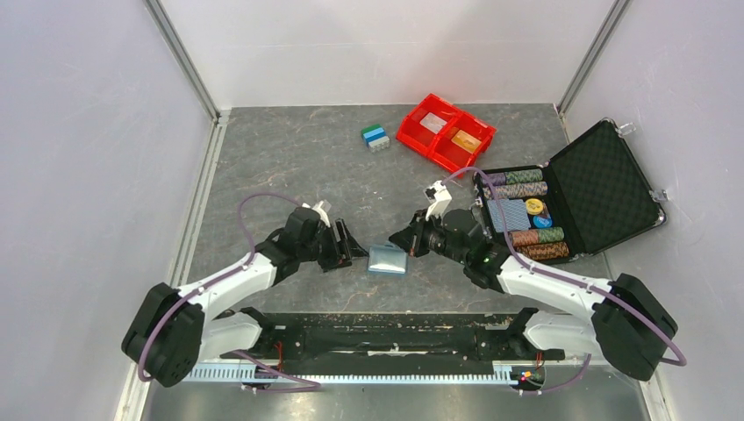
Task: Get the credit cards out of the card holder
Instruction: Open the card holder at the center of the board.
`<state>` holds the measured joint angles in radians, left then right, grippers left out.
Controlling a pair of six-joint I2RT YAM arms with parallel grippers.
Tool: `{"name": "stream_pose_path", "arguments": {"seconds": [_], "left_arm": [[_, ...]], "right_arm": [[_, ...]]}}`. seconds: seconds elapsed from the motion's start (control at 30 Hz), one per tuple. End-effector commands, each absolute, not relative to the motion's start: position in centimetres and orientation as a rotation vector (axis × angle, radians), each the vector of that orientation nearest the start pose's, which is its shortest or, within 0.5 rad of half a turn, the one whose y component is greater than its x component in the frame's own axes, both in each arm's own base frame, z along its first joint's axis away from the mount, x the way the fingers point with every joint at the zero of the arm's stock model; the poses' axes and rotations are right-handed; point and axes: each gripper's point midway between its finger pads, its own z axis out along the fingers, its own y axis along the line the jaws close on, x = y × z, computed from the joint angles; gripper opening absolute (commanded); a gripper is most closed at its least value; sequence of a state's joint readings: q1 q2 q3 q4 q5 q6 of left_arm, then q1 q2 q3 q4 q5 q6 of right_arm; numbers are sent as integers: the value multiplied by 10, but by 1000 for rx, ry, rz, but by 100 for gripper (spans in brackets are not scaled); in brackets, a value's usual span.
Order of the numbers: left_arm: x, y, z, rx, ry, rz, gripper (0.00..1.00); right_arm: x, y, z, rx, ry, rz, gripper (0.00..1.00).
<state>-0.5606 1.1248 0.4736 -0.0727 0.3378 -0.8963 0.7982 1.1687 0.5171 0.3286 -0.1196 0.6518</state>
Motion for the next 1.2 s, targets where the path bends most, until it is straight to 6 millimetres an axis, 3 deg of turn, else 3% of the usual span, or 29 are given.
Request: {"name": "stream_pose_path", "arguments": {"seconds": [0.0,0.27,0.47,0.63,0.97,1.17], "left_arm": [[201,-229,66,-183,2528,-1034,71],[202,-232,52,-181,2569,-1026,68],[207,-236,52,-172,2560,-1041,68],[217,-242,55,-166,2557,-1037,68],[216,-243,48,-172,2584,-1034,67],[214,-244,45,-199,2571,-1063,66]], "right_arm": [[236,294,171,-212,1942,1073,0],[275,265,125,-253,2056,893,2],[287,271,114,-408,2036,886,38],[285,276,105,-481,2042,899,51],[291,257,55,-417,2178,778,51],[283,259,43,-383,2216,829,45]]}}
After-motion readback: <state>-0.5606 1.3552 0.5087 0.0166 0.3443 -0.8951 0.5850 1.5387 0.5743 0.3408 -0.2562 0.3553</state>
